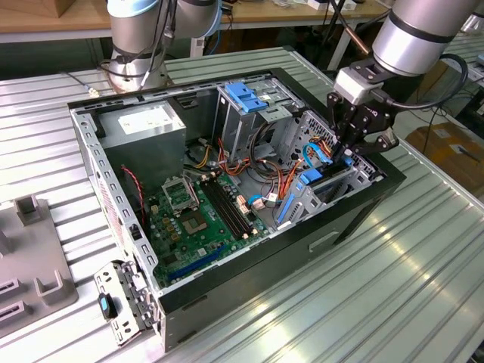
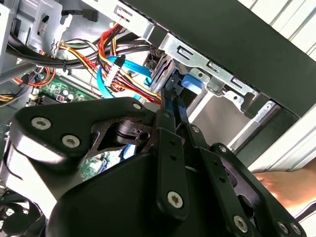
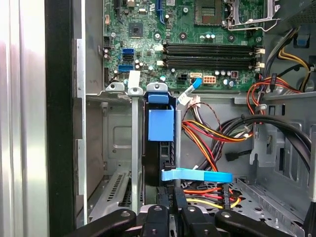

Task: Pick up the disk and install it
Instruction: 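Insert the second disk wire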

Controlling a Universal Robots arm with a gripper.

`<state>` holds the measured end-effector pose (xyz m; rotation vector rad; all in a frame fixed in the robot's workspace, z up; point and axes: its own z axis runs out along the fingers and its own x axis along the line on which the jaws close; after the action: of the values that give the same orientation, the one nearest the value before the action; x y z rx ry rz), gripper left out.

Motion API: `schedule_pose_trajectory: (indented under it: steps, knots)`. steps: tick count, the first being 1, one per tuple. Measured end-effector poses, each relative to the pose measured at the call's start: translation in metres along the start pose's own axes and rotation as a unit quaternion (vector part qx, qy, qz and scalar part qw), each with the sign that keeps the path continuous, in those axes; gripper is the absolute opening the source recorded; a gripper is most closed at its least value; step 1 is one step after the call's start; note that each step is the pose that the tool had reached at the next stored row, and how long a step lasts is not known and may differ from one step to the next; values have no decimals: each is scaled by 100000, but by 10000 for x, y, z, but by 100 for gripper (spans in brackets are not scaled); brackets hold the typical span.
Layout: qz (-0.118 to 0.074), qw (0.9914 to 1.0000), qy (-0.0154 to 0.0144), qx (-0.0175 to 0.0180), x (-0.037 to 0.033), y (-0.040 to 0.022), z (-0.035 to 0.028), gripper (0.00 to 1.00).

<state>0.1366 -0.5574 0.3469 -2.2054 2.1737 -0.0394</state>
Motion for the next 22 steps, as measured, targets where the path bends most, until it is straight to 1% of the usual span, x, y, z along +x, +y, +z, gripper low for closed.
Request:
schedule_pose_trajectory:
  steps: [5, 9, 12, 15, 20, 21, 22]
  knots:
    - [23, 100000, 6, -2, 1, 3, 32, 16]
    - [23, 100000, -12, 0, 0, 3, 39, 16]
    - [19, 100000, 18, -2, 1, 9, 66, 16]
    - [20, 100000, 6, -4, 1, 11, 79, 16]
    - [21, 100000, 2, -2, 1, 11, 81, 16]
    - [23, 100000, -85, 5, 1, 11, 89, 18]
    - [23, 100000, -65, 1, 1, 11, 88, 24]
